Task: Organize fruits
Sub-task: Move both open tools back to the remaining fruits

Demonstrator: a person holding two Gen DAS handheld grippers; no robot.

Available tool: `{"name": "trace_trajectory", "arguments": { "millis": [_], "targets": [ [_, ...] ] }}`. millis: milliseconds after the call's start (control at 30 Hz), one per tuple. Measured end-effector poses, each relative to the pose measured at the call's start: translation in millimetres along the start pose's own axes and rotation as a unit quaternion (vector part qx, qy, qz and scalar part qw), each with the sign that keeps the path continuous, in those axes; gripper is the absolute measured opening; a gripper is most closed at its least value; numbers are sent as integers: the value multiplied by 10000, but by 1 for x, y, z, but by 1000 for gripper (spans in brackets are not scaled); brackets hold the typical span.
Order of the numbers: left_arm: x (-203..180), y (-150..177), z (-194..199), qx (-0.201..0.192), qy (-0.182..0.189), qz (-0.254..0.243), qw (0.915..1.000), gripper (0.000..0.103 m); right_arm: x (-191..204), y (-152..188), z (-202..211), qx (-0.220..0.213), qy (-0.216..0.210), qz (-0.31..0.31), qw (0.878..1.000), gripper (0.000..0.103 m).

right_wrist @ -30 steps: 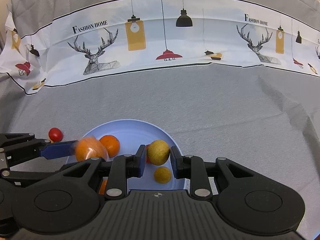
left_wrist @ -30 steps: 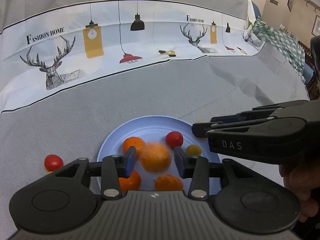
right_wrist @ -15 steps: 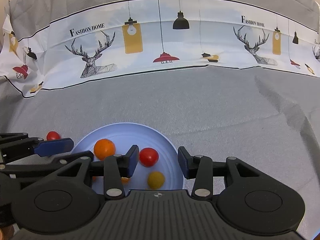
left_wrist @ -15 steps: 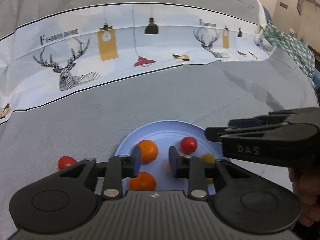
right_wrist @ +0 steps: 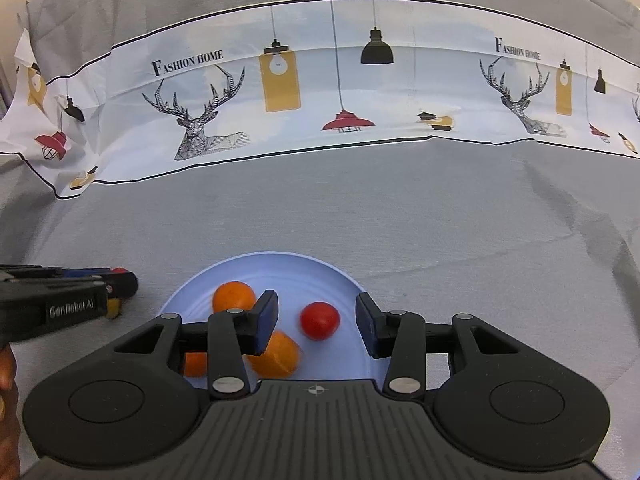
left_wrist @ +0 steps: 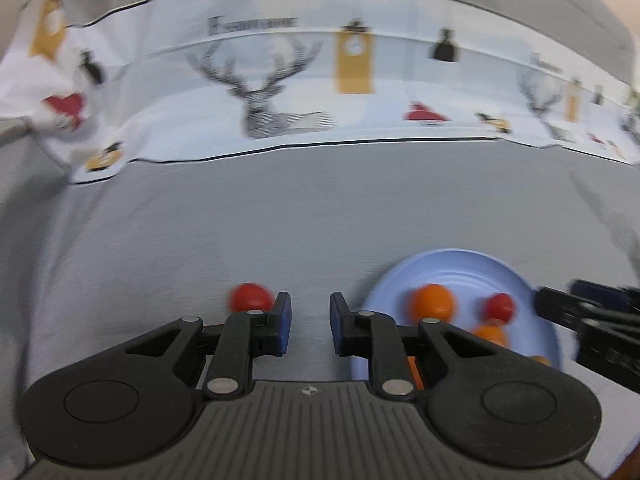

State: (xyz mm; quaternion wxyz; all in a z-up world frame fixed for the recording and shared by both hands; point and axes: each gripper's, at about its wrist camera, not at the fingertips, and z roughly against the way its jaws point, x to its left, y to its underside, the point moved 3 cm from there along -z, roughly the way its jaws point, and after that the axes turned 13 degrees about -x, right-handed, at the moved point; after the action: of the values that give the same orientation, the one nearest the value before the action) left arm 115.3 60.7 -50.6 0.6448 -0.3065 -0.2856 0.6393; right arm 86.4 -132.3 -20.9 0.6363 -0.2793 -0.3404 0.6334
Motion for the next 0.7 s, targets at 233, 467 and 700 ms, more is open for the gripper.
{"name": "trace_trajectory", "arguments": {
  "millis": [233,467,700],
  "targets": [
    [23,7,-18,551,-674,-31,9962,53,9,-1,-4,17,-73,21,10000,45],
    [27,15,-33,870,-871,-172,9922,53,18,0,-7,36,-142,29,9999,45],
    [29,18,-41,1017,-743,-144,9919,26,31,0,-12,42,-235,4,9997,45]
  ]
}}
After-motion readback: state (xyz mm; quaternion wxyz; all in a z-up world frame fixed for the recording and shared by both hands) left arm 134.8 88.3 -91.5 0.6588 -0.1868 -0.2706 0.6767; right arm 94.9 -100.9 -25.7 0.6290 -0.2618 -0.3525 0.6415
